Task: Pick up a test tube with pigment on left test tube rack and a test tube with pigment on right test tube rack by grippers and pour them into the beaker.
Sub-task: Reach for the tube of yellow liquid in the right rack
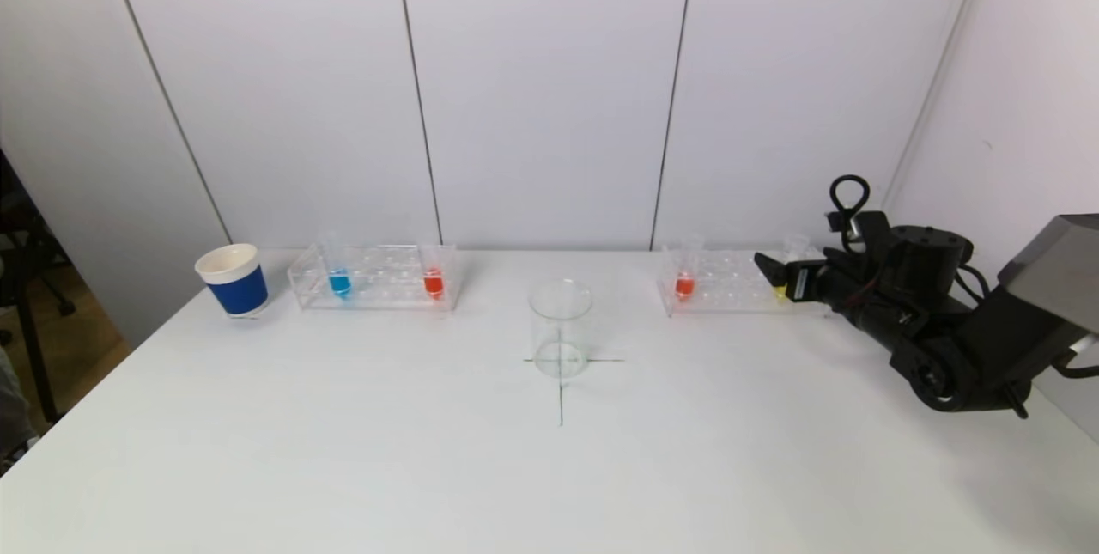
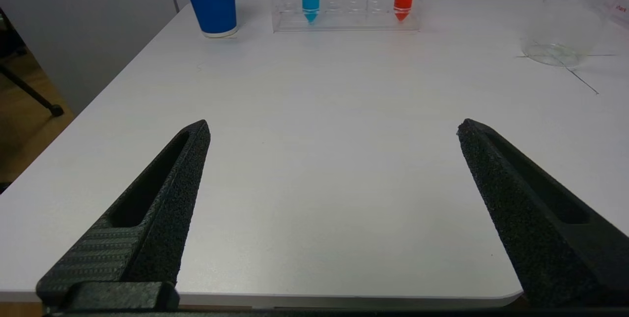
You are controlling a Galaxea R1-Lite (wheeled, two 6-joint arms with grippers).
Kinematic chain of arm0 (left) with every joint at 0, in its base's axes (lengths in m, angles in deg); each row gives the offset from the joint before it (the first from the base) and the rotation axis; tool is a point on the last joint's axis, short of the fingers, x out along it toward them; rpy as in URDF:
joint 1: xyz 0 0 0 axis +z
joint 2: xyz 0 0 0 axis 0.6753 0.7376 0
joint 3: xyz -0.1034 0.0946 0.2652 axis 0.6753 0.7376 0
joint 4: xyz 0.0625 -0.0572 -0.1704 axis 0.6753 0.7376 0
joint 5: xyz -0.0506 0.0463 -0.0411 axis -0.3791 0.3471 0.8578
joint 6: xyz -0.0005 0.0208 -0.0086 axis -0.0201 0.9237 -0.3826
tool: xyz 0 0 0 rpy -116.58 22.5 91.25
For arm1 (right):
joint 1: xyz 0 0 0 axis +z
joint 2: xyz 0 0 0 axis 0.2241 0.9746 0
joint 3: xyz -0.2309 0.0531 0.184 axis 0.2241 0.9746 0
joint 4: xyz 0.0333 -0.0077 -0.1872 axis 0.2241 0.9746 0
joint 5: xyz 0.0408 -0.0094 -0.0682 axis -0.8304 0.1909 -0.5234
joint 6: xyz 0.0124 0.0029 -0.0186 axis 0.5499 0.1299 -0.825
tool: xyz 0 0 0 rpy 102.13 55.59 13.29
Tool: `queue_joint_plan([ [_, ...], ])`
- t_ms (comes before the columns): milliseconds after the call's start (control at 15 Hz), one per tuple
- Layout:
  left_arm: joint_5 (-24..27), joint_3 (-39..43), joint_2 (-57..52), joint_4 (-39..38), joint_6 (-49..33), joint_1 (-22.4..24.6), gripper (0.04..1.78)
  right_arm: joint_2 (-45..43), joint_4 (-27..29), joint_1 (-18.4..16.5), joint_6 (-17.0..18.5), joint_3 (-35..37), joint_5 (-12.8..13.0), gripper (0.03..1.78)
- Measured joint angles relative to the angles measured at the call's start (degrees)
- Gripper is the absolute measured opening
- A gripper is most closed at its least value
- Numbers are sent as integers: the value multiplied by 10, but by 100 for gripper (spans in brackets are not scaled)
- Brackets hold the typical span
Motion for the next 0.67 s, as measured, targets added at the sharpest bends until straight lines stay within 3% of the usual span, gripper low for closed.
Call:
queue_joint_plan([
  [667, 0, 0, 0, 0, 0, 0, 176, 15, 7, -3, 0, -35, 1, 177],
])
